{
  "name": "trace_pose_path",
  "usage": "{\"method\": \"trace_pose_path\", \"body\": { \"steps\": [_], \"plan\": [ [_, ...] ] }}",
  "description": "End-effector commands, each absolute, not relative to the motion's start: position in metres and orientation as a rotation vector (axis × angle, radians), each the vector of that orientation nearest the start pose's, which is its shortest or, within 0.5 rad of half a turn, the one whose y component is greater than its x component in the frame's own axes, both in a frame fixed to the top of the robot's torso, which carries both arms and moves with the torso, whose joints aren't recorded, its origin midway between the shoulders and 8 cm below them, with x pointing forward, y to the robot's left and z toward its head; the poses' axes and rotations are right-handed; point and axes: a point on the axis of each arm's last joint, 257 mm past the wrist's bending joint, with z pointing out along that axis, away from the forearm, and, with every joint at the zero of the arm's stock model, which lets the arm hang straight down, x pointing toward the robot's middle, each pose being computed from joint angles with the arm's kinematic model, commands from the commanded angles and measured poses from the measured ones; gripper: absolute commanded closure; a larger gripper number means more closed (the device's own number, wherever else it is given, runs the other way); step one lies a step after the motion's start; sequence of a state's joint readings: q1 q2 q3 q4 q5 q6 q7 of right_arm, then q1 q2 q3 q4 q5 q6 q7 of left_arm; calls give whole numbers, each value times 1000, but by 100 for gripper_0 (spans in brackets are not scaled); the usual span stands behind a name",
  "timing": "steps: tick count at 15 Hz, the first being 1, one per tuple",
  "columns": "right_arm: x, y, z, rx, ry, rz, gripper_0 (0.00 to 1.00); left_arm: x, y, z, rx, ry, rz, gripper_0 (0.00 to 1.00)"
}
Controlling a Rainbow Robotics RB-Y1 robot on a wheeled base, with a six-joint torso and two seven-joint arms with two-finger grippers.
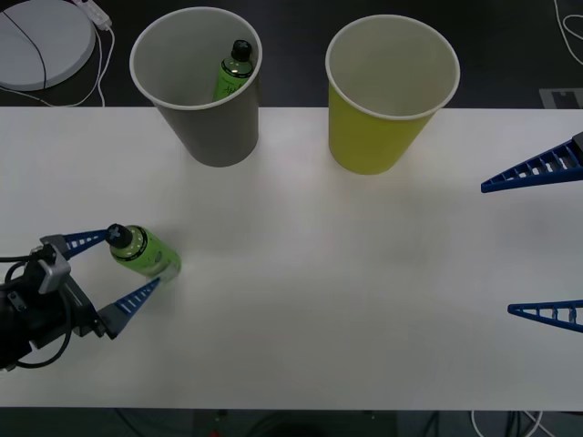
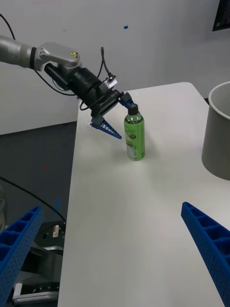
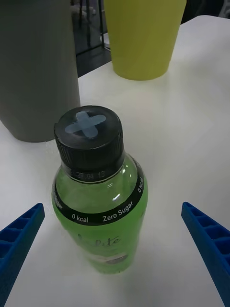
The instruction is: Put the can into the green bin and the plastic bottle into the gray bin
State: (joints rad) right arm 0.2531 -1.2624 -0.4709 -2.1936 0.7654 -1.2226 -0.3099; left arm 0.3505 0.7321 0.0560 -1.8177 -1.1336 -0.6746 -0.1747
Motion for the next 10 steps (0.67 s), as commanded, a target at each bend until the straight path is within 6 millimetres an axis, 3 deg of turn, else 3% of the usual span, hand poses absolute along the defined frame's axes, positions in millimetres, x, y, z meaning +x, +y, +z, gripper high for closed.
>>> {"method": "trace_pose_path", "body": {
  "steps": [1,10],
  "plan": [
    [266,-191,-17,-1537,1392,686,0,394,267,-240,893,1617,-217,0],
    [266,-191,-17,-1537,1392,686,0,409,259,-238,819,1624,-219,0]
  ]
}}
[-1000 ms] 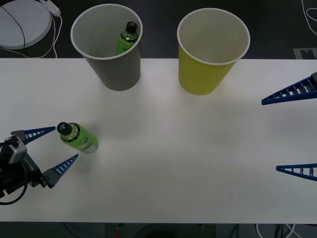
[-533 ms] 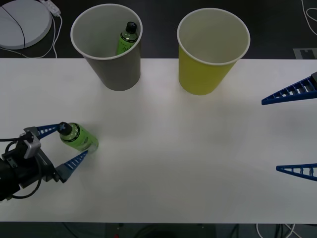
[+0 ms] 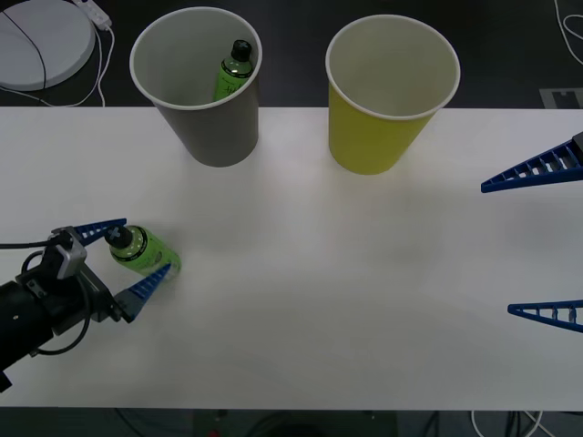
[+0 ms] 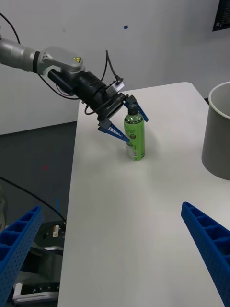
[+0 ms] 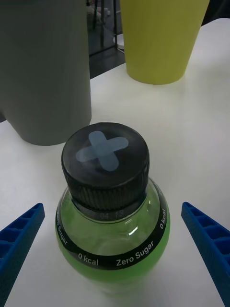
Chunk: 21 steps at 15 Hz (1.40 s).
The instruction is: Put the can into the green bin and the plastic bottle into the gray bin
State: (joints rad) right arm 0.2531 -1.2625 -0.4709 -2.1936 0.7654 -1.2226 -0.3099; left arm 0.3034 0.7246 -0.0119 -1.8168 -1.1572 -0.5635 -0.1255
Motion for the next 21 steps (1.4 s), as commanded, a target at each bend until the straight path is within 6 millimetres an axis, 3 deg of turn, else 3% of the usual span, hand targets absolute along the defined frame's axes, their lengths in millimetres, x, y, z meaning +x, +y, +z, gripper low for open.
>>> {"method": "trace_pose_path", "body": {
  "steps": [1,15,16,17,18,21],
  "plan": [
    [266,-191,-17,-1537,1392,686,0,411,258,-237,816,1625,-216,0],
    [266,-191,-17,-1537,1392,686,0,417,246,-238,767,1622,-234,0],
    [266,-191,-17,-1537,1392,686,0,418,245,-237,767,1620,-235,21],
    [266,-191,-17,-1537,1392,686,0,418,246,-238,776,1619,-226,76],
    [266,-191,-17,-1537,1392,686,0,419,246,-238,789,1617,-216,100],
    [266,-191,-17,-1537,1392,686,0,420,245,-238,802,1615,-207,100]
  ]
}}
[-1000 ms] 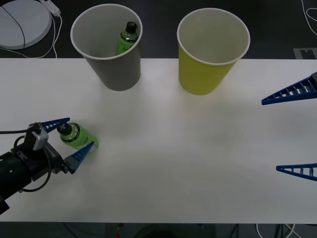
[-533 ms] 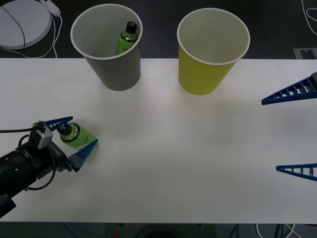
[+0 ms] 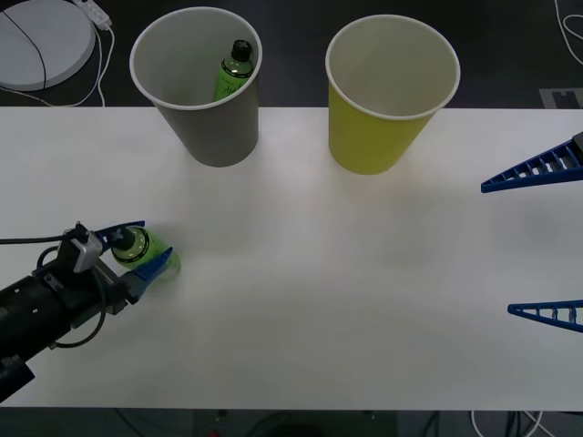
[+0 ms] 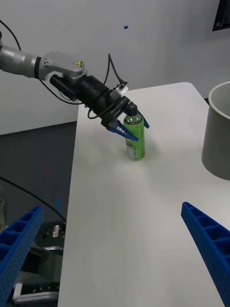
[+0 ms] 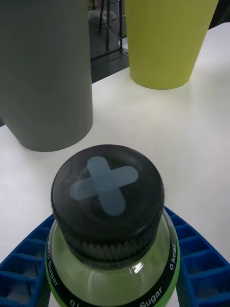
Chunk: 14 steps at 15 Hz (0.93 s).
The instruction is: Put the can into the green bin and the plastic bottle into the gray bin
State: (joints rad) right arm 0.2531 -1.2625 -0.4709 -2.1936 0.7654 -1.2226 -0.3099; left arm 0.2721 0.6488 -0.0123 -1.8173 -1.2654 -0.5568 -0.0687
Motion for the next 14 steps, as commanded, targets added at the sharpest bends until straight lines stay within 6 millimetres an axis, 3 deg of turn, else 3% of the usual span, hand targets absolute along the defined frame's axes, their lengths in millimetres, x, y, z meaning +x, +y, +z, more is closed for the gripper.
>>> {"method": "trace_pose_path", "body": {
  "steps": [1,14],
  "plan": [
    [266,-191,-17,-1537,1392,686,0,420,246,-238,797,1618,-209,100],
    [266,-191,-17,-1537,1392,686,0,424,248,-224,692,1622,-242,100]
  ]
}}
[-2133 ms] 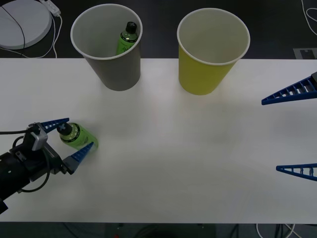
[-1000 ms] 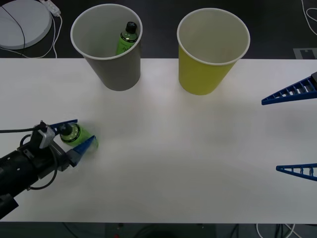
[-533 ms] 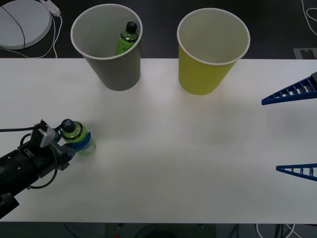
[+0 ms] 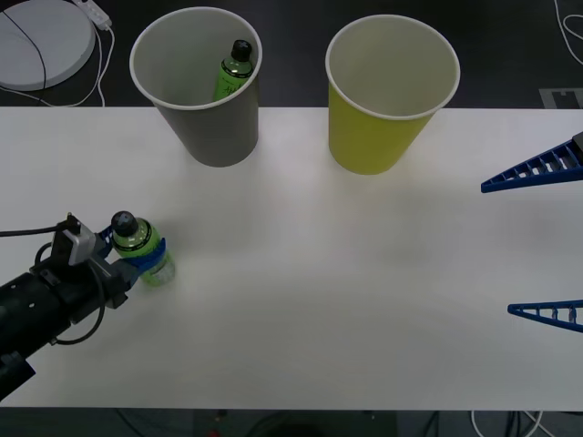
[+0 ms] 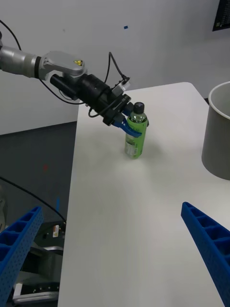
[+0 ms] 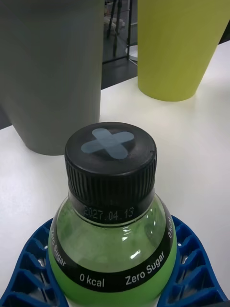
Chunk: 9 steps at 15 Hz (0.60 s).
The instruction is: Put the can into the green bin and the plastic bottle into the gray bin
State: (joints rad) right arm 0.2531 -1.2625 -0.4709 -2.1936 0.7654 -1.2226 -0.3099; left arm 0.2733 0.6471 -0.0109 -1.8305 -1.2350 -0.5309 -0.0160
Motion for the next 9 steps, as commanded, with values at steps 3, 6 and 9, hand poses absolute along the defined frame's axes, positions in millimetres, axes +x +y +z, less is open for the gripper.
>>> {"method": "trace_pose_path", "body": {
  "steps": [3,6,9],
  "plan": [
    [266,-191,-17,-1537,1392,686,0,421,252,-219,651,1625,-215,100],
    [266,-191,-17,-1537,1392,686,0,418,258,-212,601,1624,-186,100],
    [266,-191,-17,-1537,1392,686,0,416,263,-203,573,1619,-157,100]
  ]
}}
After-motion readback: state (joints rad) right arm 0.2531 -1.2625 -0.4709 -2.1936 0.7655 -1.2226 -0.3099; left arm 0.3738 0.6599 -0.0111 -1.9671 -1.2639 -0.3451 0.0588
